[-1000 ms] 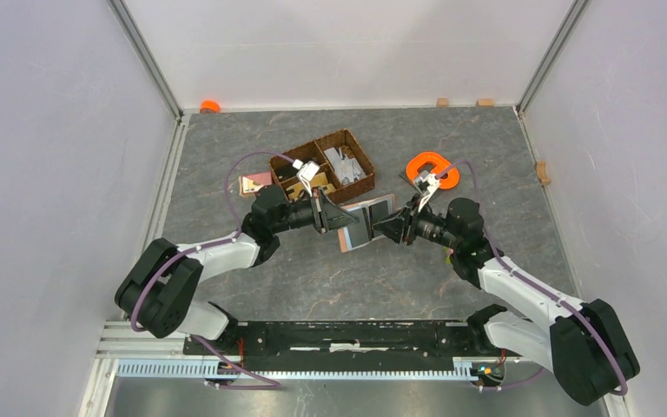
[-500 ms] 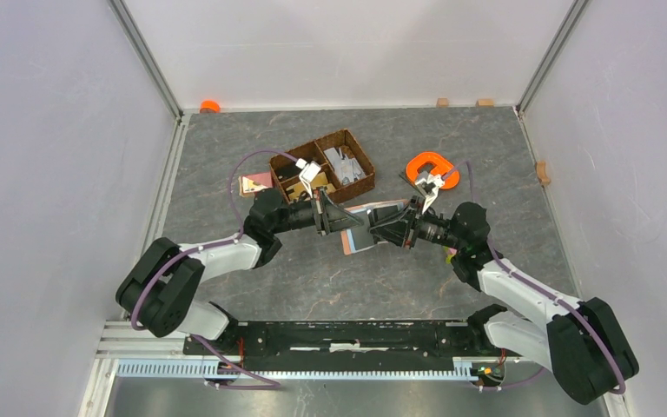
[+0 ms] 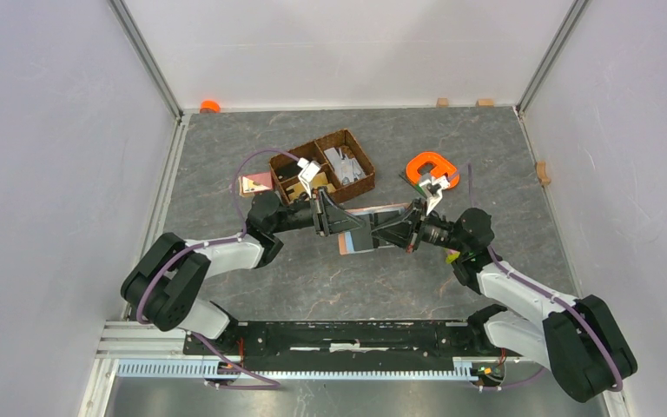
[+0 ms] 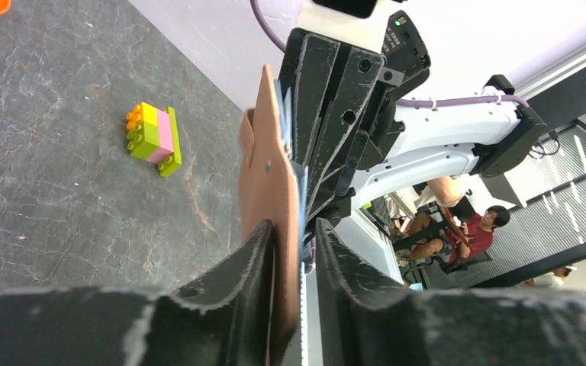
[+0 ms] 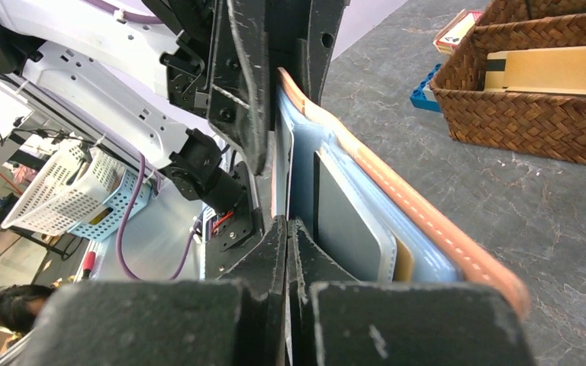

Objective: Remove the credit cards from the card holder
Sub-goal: Remove the credit card from the card holder.

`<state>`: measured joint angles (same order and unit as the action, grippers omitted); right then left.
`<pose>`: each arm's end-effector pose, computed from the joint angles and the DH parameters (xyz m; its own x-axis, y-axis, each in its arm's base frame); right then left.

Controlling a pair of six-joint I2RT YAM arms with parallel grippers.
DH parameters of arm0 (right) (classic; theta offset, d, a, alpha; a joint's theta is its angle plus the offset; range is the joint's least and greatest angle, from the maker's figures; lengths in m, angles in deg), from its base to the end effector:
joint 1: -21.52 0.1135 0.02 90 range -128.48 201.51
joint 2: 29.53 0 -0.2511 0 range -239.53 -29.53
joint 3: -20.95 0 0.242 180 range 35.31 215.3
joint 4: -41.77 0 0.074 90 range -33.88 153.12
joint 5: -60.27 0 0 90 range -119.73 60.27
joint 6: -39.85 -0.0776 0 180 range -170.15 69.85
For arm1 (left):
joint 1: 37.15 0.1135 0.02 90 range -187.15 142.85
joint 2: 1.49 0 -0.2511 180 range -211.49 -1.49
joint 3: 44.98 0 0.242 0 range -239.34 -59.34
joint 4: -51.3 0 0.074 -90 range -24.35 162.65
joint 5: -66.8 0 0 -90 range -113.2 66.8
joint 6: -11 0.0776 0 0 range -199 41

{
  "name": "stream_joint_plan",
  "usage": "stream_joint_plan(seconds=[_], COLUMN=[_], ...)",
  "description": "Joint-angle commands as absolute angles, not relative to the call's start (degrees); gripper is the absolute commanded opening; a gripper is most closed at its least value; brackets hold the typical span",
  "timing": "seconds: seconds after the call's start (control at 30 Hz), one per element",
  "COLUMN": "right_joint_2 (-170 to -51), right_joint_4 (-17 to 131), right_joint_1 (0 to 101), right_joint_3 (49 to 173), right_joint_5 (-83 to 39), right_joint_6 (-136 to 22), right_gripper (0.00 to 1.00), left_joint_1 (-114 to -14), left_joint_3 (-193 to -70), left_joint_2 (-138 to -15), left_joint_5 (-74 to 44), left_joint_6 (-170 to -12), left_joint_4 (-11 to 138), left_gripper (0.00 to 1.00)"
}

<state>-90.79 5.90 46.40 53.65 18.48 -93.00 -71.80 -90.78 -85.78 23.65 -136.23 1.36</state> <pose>0.1902 0.1520 0.2340 -0.5623 0.2388 -0.7917 -0.7759 0.1787 0.6050 0.2220 -0.2222 0.2380 -0.7332 -0.1923 -0.6523 0.6662 -0.0104 -0.7457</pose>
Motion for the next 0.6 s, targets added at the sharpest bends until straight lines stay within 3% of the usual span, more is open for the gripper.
stream_joint_plan(seconds=[0.0,0.1,0.17,0.33,0.57], right_joint_2=[-90.6,-90.4,-90.5,-90.5,-90.5], right_joint_4=[2.7,2.7,2.3,1.0,1.1], right_joint_1=[44.4,43.1,42.7,41.7,39.4], right_joint_3=[52.7,52.2,52.0,51.4,50.3], right_joint_5=[18.3,18.0,18.0,18.1,17.5], right_joint_6=[-94.4,-95.0,-95.5,-96.9,-97.5], right_gripper=[0.00,0.00,0.00,0.00,0.00], left_joint_1=[-72.0,-72.1,-72.0,-71.9,-70.8], left_joint_3=[-91.0,-91.1,-91.2,-90.9,-89.7], left_joint_2=[-85.4,-85.9,-86.3,-86.2,-86.0], left_joint_5=[24.1,24.1,24.2,24.1,23.5], left_joint_6=[-137.9,-137.7,-138.0,-138.3,-139.9], left_joint_4=[-2.4,-1.9,-2.3,-3.1,-5.9], left_gripper=[0.36,0.37,0.32,0.04,0.02])
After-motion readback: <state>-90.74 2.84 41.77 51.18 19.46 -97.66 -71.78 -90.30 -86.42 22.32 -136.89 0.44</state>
